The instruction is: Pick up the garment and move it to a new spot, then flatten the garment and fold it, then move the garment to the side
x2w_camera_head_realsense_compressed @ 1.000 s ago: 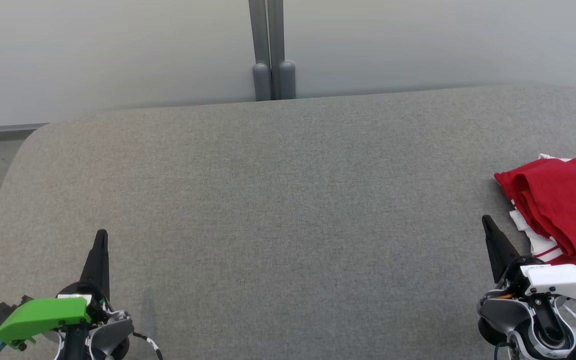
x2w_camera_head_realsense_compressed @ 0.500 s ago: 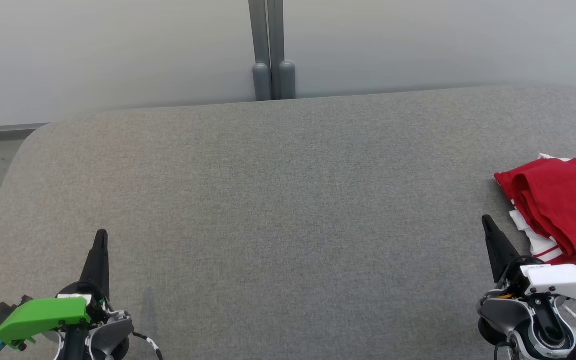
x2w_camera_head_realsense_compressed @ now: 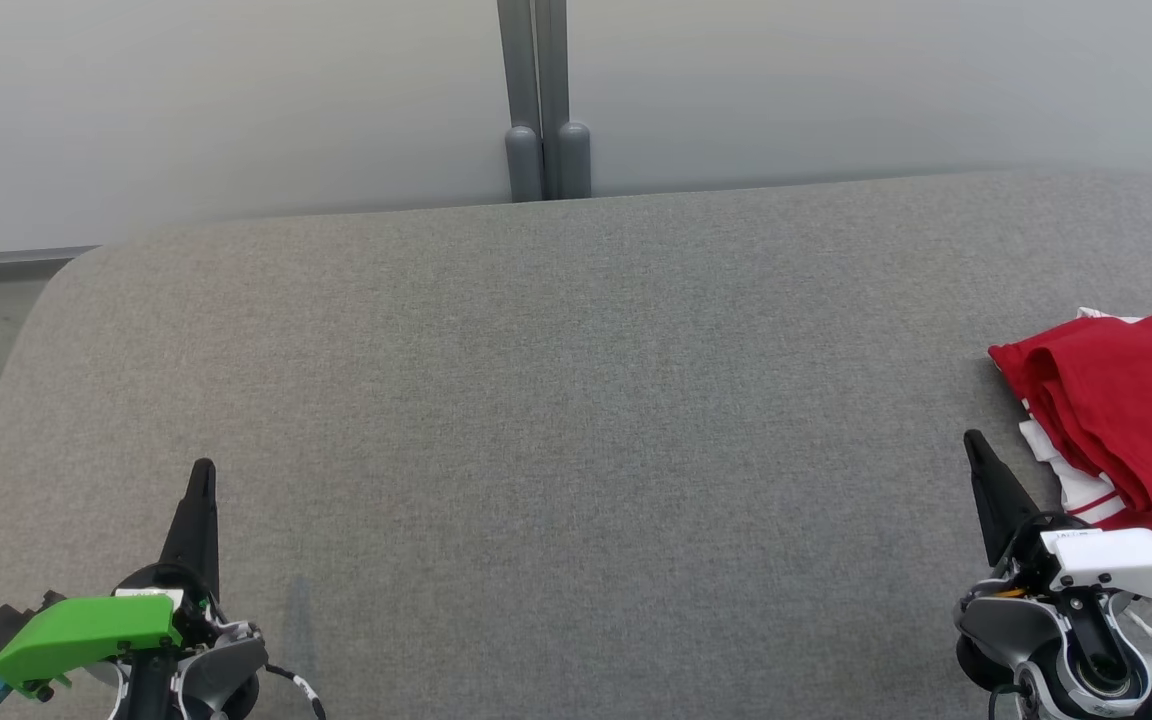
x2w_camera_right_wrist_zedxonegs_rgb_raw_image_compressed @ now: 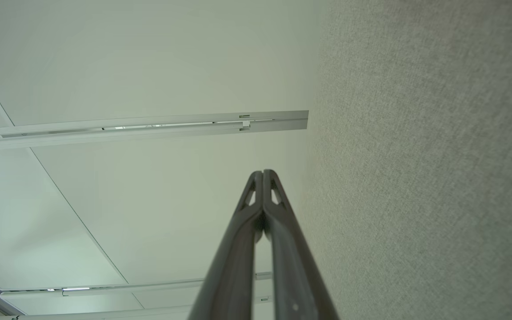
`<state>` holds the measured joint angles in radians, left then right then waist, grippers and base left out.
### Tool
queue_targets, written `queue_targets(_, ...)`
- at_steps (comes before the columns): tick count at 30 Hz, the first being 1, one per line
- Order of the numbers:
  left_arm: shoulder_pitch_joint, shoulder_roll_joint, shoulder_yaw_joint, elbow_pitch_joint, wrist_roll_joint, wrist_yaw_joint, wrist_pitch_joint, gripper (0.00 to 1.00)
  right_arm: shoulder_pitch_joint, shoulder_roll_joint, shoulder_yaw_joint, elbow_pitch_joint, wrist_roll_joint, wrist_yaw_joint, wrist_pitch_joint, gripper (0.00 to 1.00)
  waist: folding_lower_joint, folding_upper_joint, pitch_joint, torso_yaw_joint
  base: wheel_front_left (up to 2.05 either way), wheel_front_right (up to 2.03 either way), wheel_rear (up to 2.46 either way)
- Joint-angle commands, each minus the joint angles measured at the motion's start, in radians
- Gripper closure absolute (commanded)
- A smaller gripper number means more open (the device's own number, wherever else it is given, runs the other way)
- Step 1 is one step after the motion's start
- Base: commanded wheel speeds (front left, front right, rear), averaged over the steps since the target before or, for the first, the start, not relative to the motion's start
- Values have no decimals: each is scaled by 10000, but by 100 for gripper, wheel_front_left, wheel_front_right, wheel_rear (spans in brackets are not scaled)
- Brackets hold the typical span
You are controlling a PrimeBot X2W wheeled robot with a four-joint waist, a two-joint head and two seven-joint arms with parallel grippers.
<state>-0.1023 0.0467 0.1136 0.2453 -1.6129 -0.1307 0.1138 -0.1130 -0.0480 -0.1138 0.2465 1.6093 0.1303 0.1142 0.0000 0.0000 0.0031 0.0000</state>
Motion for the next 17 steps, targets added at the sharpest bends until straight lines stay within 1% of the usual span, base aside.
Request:
queue_targets(1,-121,66,29,-21,-7,-22,37,100,96,-42,-13,-57,70,7,35,100,0,0,0,0,0,0,0)
queue_targets(17,-120,66,29,-22,-7,-22,37,100,96,-42,-13,-57,70,7,35,100,0,0,0,0,0,0,0)
